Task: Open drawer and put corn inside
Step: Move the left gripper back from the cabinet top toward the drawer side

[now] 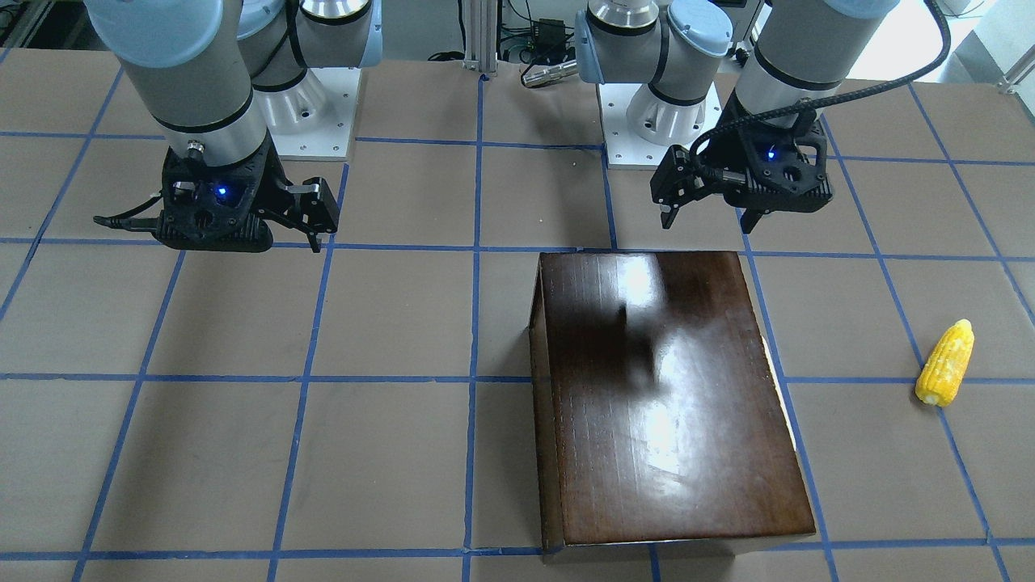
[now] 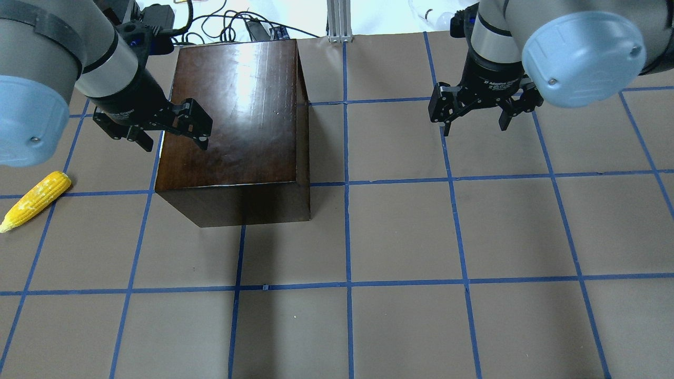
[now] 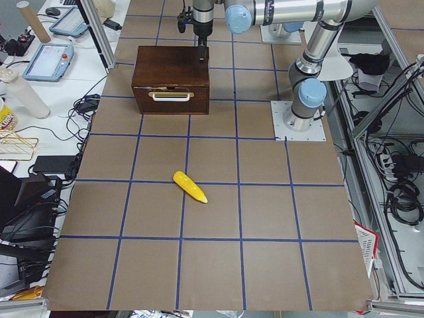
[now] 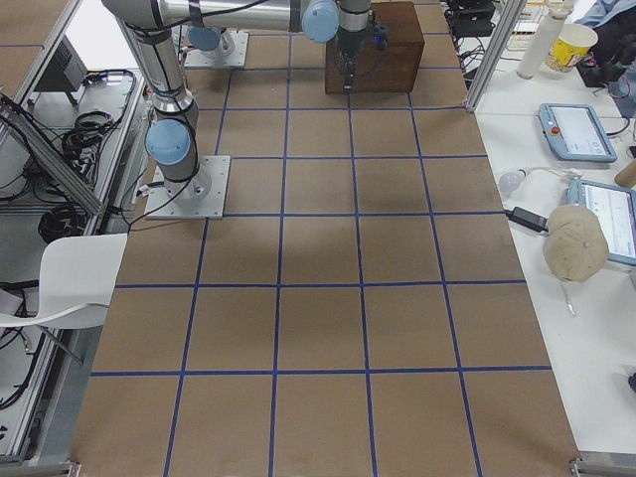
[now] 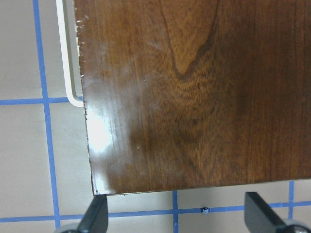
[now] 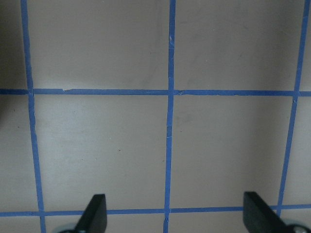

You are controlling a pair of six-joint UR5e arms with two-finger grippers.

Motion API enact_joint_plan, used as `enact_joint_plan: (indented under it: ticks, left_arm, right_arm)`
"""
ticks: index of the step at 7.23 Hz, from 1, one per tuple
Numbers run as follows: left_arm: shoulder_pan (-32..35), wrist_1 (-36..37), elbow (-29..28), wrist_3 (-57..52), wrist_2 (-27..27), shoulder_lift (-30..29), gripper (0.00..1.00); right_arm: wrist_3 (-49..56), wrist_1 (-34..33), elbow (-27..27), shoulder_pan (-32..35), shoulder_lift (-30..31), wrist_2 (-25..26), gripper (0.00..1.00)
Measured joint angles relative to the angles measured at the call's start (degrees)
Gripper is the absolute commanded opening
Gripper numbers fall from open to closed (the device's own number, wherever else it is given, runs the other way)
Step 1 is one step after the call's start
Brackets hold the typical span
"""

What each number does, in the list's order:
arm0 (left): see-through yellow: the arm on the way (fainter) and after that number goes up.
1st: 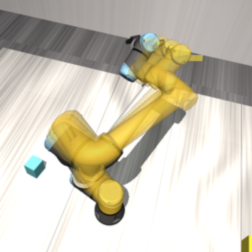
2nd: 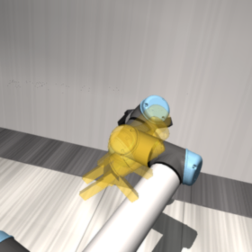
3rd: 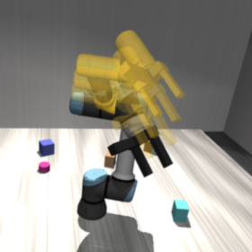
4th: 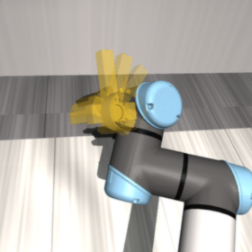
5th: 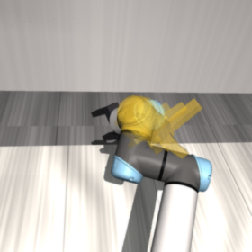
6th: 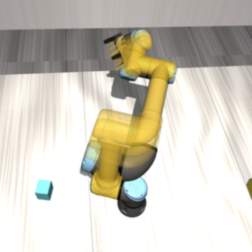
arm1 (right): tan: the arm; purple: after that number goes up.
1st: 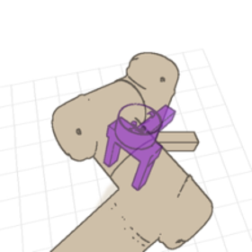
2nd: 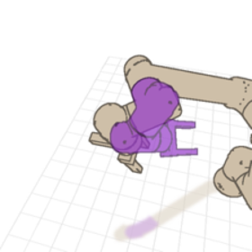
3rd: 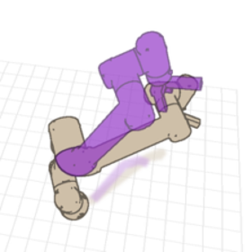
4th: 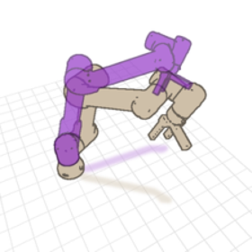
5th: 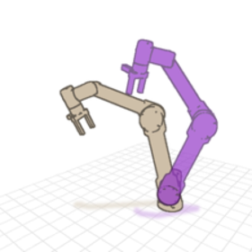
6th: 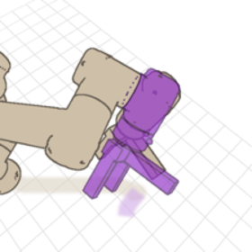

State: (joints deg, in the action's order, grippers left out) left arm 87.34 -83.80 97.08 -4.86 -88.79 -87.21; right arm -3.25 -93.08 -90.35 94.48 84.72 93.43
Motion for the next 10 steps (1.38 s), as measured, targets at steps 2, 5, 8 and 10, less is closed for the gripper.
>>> enact_joint_plan:
  ticks: [2,5,8,10]
  left_arm:
    - [0.2,-0.3,0.0,0.0,-0.1,0.5,1.00]
    - [0.2,-0.3,0.0,-0.1,-0.3,0.7,1.00]
    - [-0.3,-0.2,-0.1,-0.1,-0.3,0.7,1.00]
    - [-0.7,-0.2,-0.3,-0.2,-0.5,0.8,1.00]
  right_arm:
    - [0.0,-0.1,0.0,0.0,0.0,0.0,1.00]
    - [0.0,0.0,0.0,0.0,0.0,0.0,1.00]
    - [0.0,0.0,0.0,0.0,0.0,0.0,1.00]
    - [0.0,0.0,0.0,0.0,0.0,0.0,1.00]
